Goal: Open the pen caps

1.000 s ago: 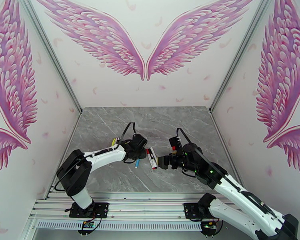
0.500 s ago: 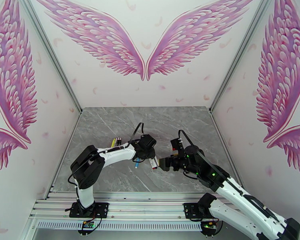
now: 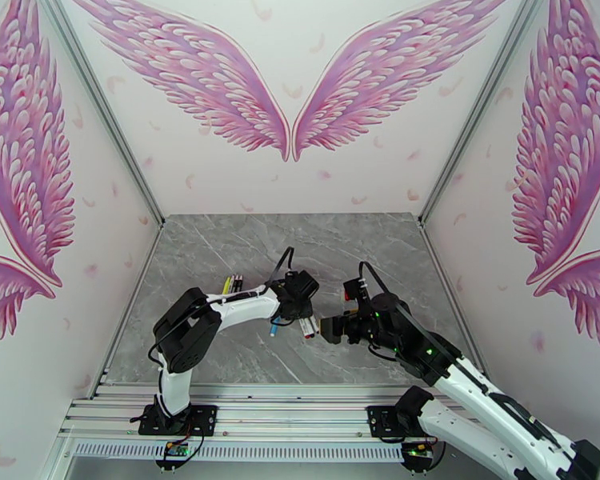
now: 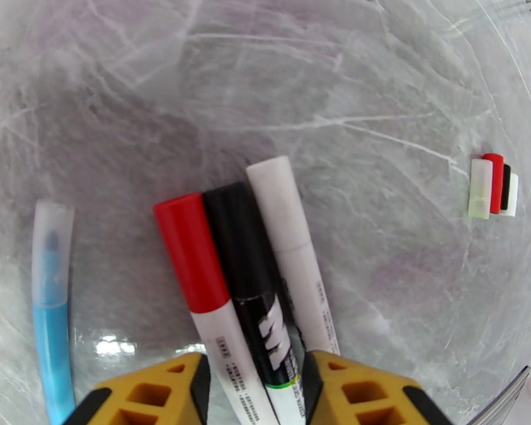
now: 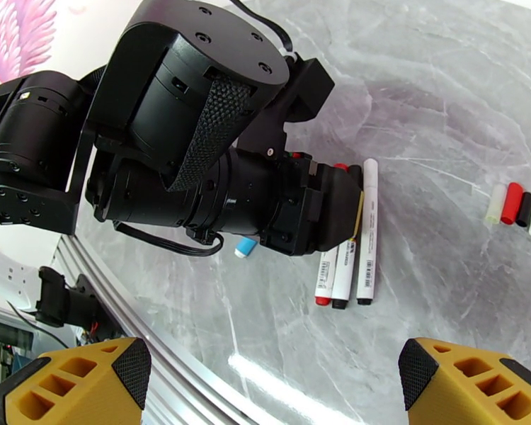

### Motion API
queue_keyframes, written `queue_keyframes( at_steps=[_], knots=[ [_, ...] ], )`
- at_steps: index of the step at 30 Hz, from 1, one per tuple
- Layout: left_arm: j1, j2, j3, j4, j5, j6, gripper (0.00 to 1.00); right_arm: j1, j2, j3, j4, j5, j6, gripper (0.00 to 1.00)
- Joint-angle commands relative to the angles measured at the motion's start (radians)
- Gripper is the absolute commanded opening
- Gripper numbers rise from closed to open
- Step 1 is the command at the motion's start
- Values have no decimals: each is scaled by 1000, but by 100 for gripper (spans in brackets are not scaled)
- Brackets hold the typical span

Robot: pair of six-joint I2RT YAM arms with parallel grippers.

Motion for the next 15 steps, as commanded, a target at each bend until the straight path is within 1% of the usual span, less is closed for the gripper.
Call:
queue_keyframes(
  at_steps=[1, 10, 15],
  knots=[
    [-5, 24, 31, -41, -32, -8, 39, 7, -17, -14, -15, 25, -2, 99],
    [-5, 39, 36, -61, -44, 6, 35, 7, -18, -6, -23, 31, -7, 99],
    [-3, 45, 45, -117, -65, 41, 31, 6, -12, 0, -24, 30, -10, 99]
  ],
)
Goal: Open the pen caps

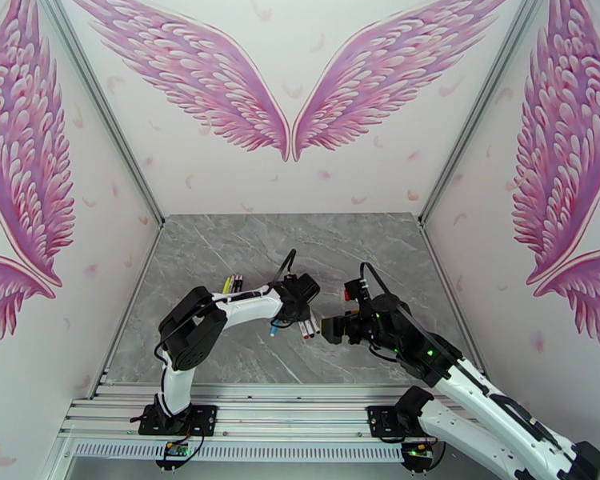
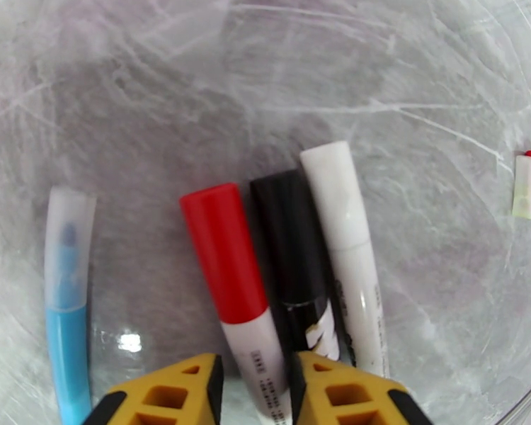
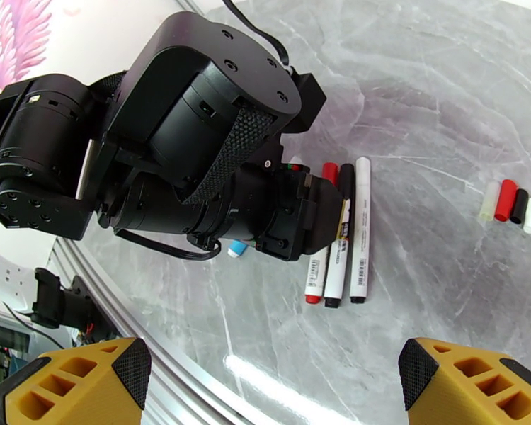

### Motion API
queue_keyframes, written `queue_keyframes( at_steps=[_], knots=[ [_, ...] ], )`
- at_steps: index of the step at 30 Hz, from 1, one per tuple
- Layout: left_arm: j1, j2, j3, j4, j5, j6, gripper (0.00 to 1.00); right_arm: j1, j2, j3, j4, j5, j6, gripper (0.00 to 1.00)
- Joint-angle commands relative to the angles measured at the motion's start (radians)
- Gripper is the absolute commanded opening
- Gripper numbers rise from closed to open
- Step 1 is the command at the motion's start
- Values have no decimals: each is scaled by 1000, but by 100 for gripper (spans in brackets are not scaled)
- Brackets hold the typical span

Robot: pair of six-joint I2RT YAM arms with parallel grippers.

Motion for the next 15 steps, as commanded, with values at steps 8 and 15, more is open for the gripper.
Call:
queue_keyframes(
  at_steps=[8, 15],
  knots=[
    [9, 13, 38, -116, -45, 74, 30, 6, 9, 10, -18, 15, -14, 99],
    [19, 35, 38, -116, -42, 79, 34, 7, 5, 6, -21, 15, -10, 99]
  ],
)
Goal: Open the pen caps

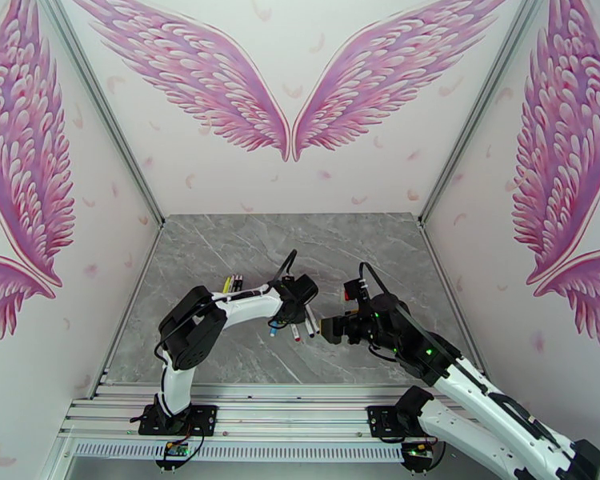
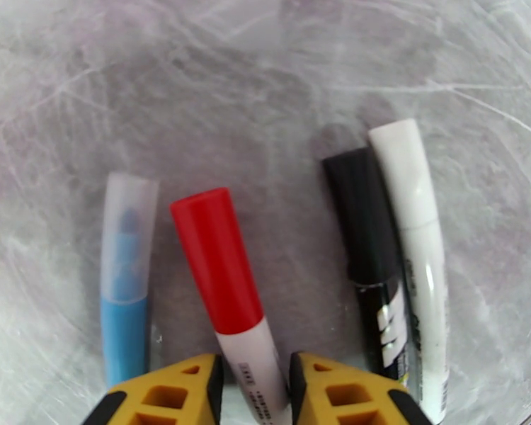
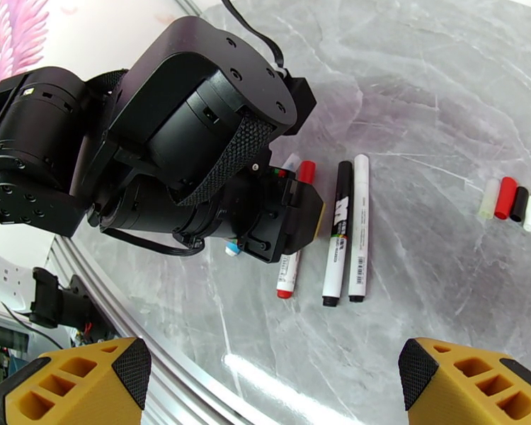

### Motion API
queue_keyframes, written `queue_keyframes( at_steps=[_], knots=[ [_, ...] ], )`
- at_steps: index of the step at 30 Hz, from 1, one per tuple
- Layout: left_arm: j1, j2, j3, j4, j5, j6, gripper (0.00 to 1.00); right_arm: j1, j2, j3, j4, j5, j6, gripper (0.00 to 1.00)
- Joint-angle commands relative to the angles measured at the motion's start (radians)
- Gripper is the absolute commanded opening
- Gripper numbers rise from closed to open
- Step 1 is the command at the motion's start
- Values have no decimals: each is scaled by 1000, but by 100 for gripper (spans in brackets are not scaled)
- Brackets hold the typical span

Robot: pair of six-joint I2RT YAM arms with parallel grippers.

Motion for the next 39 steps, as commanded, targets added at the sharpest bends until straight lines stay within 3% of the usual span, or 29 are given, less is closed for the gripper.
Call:
queue_keyframes(
  at_steps=[1, 14, 22, 29, 39],
  knots=[
    [6, 32, 33, -18, -6, 11, 34, 6, -6, 6, -21, 16, -10, 99],
    [11, 29, 53, 2, -2, -11, 23, 6, -14, -1, -19, 15, -4, 99],
    [34, -167, -35, 101, 31, -3, 16, 6, 21, 15, 4, -17, 78, 100],
    [98, -413, -265, 300, 184, 181, 15, 6, 130, 65, 91, -97, 281, 90],
    [211, -707, -535, 560, 518, 402, 14, 1, 348, 231, 160, -197, 324, 78]
  ],
)
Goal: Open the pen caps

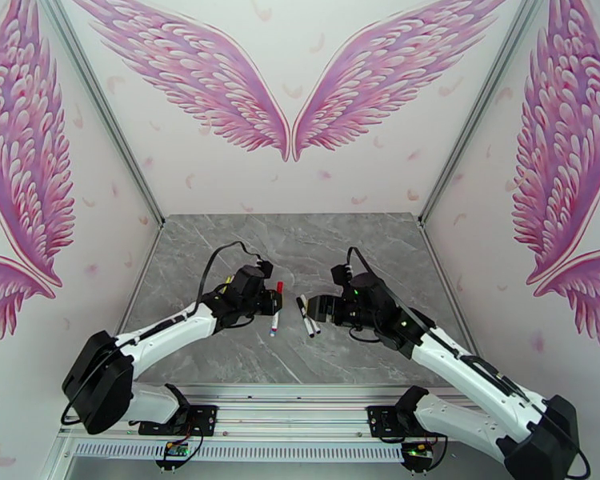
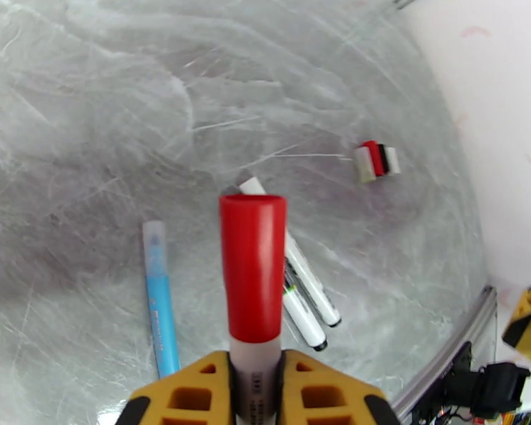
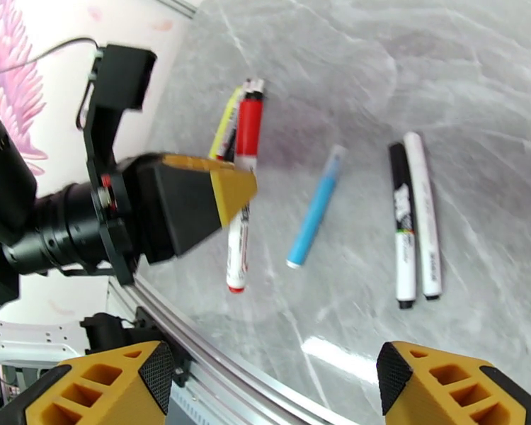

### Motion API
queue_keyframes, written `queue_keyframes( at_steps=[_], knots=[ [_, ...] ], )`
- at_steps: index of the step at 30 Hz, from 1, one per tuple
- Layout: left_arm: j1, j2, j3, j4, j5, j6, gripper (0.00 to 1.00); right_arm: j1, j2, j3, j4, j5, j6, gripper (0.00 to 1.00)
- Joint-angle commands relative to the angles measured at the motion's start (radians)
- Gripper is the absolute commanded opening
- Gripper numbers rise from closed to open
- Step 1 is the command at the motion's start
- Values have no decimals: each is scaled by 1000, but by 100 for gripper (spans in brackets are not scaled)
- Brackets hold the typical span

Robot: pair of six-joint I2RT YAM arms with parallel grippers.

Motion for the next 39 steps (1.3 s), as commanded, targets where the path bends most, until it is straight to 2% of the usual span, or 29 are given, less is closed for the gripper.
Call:
queue_keyframes(
  at_steps=[1, 8, 15, 27, 35, 39],
  knots=[
    [9, -84, -46, 130, 168, 121, 13, 2, 69, 64, 68, -62, 39, 76],
    [21, -144, -95, 193, 331, 186, 11, 8, 198, 153, 114, -77, 59, 67],
    [17, -135, -92, 218, 401, 191, 10, 29, 234, 177, 116, -61, 65, 60],
    [-18, -98, -71, 235, 414, 188, 9, 35, 242, 162, 141, -59, 73, 47],
    [-36, -75, -62, 249, 376, 171, 8, 36, 238, 147, 156, -65, 82, 36],
    [-34, -73, -61, 267, 373, 157, 8, 37, 231, 134, 146, -60, 79, 37]
  ],
)
